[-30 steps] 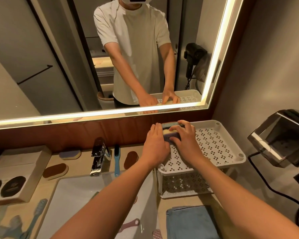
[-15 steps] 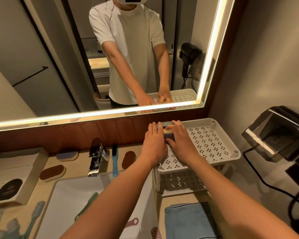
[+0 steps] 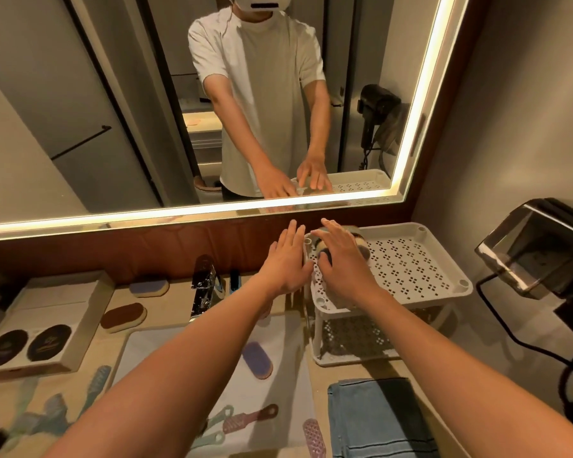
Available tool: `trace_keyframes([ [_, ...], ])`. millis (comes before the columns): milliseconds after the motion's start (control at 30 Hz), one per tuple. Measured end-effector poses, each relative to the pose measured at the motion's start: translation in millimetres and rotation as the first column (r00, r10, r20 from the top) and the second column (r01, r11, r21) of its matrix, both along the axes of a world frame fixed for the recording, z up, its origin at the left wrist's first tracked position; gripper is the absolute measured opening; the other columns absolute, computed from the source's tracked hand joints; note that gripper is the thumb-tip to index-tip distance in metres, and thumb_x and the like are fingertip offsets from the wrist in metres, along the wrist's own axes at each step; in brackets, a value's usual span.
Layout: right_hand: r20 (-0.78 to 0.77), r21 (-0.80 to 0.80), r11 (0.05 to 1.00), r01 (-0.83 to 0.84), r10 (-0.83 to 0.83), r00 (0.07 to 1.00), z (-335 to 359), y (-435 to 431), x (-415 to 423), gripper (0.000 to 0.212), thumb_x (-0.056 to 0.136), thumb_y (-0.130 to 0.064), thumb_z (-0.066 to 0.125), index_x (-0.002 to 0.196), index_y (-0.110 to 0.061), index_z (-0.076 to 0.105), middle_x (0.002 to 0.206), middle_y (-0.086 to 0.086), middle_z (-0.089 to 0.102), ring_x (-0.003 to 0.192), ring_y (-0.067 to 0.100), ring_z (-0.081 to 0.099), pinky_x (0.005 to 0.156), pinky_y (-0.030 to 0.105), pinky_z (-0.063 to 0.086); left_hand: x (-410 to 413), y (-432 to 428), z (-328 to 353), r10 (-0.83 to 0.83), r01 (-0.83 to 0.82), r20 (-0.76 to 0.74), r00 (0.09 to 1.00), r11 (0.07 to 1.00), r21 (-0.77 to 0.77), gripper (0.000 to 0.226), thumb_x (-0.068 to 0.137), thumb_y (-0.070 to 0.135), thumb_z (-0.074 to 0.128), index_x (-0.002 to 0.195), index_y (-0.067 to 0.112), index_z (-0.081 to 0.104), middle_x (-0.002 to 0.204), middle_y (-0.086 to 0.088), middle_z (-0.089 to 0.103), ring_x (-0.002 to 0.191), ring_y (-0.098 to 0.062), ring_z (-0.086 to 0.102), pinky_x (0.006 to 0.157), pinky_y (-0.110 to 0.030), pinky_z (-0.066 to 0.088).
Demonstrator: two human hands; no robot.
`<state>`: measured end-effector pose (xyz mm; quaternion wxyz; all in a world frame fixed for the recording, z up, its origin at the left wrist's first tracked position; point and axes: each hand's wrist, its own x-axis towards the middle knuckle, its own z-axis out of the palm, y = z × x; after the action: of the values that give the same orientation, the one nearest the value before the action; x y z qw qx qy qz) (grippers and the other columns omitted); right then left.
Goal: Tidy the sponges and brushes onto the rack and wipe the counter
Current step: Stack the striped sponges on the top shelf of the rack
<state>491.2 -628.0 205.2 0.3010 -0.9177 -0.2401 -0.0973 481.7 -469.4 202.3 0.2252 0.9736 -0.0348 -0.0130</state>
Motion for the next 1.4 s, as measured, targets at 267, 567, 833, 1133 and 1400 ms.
trace_keyframes([
  [267,0.017,-0.033,0.989,-0.143,0.144,0.989,9.7,81.0,-24.1,0.052,0.100,-0.014,0.048,0.151,-0.024,0.042,0.163,-0.001,0.028,0.153,0.015,0.016,0.126,0.035,0.006,-52.0,89.5,-1.3,0.043,-0.058,0.139,0.989,0.993,0.098,0.079,0.099,0.026,0.056,0.162,0.020,0.008,0.170,-0.002,-0.012,0.156,-0.023,0.000,0.127,-0.042,0.010],
  [567,-0.046,-0.033,0.952,-0.305,0.303,0.952,-0.3,187.2,-71.4,0.058,0.098,-0.014,0.053,0.153,-0.023,0.038,0.161,0.001,0.033,0.149,0.019,0.026,0.124,0.040,0.024,-126.0,207.1,-10.6,0.158,-0.180,0.188,0.969,0.978,0.108,0.075,0.096,0.017,0.057,0.161,0.019,0.020,0.163,-0.003,0.032,0.150,-0.020,0.028,0.123,-0.037,0.018],
  [833,-0.126,-0.133,0.870,-0.475,0.460,0.879,-28.1,294.7,-135.7,0.059,0.098,-0.015,0.050,0.154,-0.019,0.035,0.164,0.004,0.027,0.150,0.023,0.025,0.122,0.041,0.025,-223.0,302.4,-61.1,0.221,-0.247,0.231,0.947,0.965,0.087,0.061,0.093,0.012,0.057,0.151,0.020,0.041,0.151,-0.001,0.049,0.136,-0.021,0.047,0.115,-0.038,0.037],
  [1133,-0.201,-0.173,0.797,-0.579,0.547,0.813,-64.5,397.3,-201.1,0.058,0.098,-0.018,0.052,0.153,-0.021,0.038,0.162,0.002,0.031,0.147,0.021,0.028,0.121,0.037,0.026,-316.5,408.1,-108.8,0.456,-0.467,0.140,0.879,0.882,0.066,0.054,0.094,0.014,0.061,0.144,0.027,0.045,0.144,0.006,0.051,0.131,-0.019,0.047,0.110,-0.036,0.041],
  [1400,-0.222,-0.177,0.753,-0.633,0.596,0.771,-88.8,466.0,-244.4,0.055,0.097,-0.017,0.054,0.150,-0.020,0.041,0.159,0.005,0.037,0.145,0.023,0.033,0.118,0.034,0.027,-366.6,477.0,-135.2,0.546,-0.552,0.081,0.834,0.822,0.139,0.048,0.095,0.014,0.061,0.142,0.016,0.051,0.143,-0.003,0.054,0.129,-0.025,0.050,0.111,-0.038,0.040],
])
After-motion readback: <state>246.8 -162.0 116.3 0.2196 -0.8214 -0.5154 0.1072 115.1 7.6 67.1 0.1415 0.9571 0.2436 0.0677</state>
